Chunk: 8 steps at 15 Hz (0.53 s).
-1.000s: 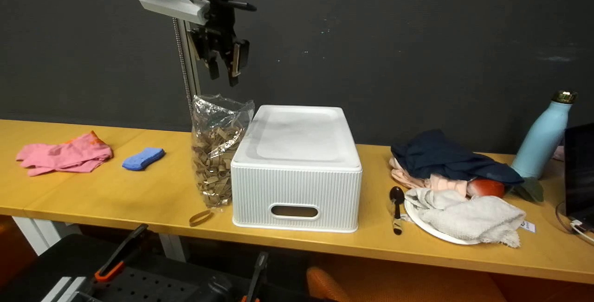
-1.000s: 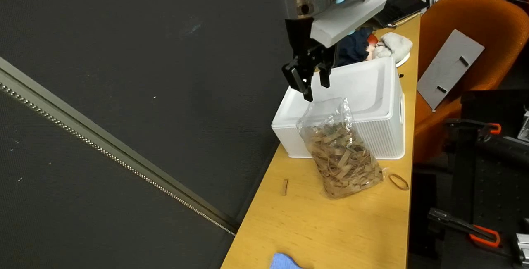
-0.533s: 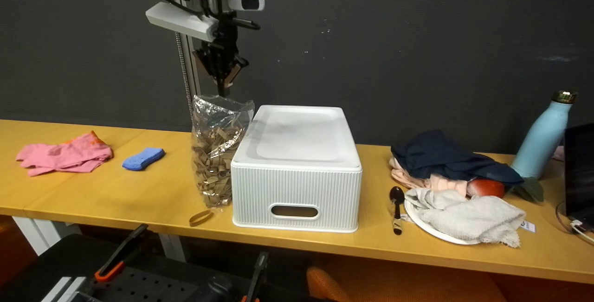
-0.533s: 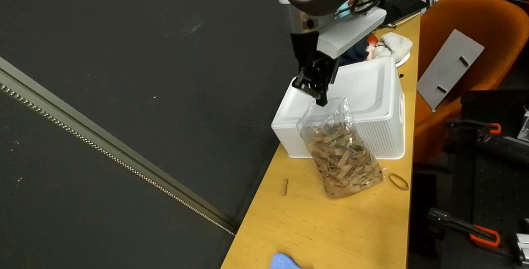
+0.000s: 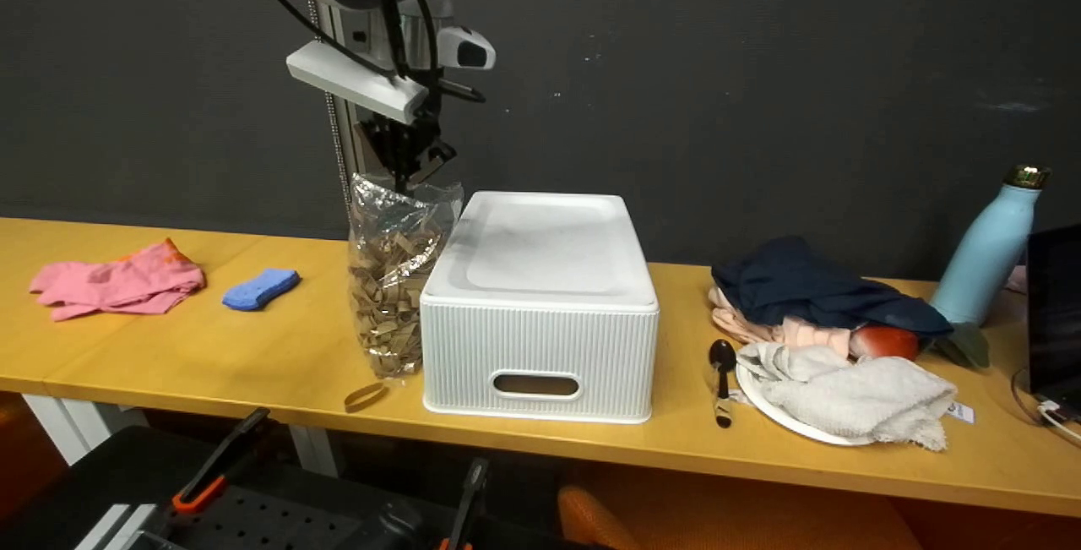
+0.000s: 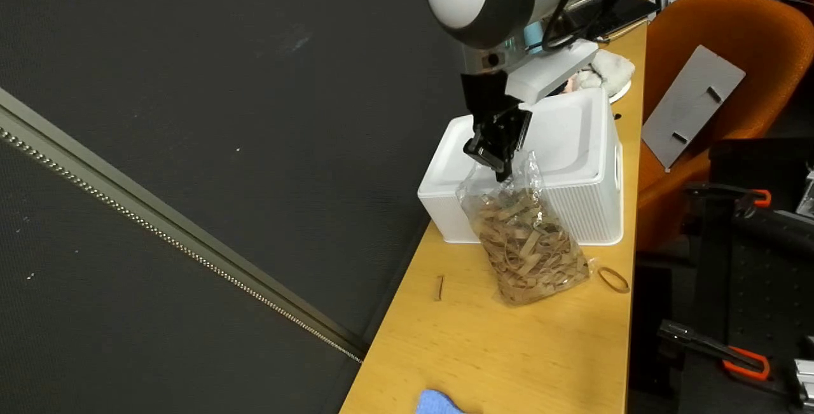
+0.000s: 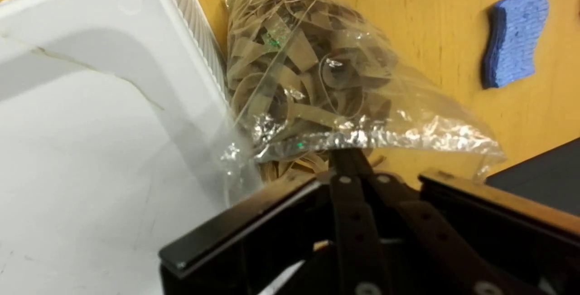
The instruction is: Remove the rubber bands from the plastic bag and then put them on the white basket
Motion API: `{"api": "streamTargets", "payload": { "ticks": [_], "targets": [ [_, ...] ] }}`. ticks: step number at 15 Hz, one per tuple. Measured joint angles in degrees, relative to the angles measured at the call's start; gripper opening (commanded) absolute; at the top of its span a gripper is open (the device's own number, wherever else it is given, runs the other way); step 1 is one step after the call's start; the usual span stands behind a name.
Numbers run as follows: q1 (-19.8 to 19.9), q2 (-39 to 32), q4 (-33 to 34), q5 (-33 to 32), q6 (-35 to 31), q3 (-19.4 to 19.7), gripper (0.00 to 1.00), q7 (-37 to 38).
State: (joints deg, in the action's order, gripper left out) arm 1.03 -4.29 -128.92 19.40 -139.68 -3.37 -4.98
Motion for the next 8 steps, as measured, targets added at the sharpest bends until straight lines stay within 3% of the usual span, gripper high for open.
{"api": "streamTargets", "payload": {
  "ticks": [8],
  "targets": [
    [0.83,-1.81,-2.04,3.46,0.02,0.56,0.0,-5.9]
  ]
}}
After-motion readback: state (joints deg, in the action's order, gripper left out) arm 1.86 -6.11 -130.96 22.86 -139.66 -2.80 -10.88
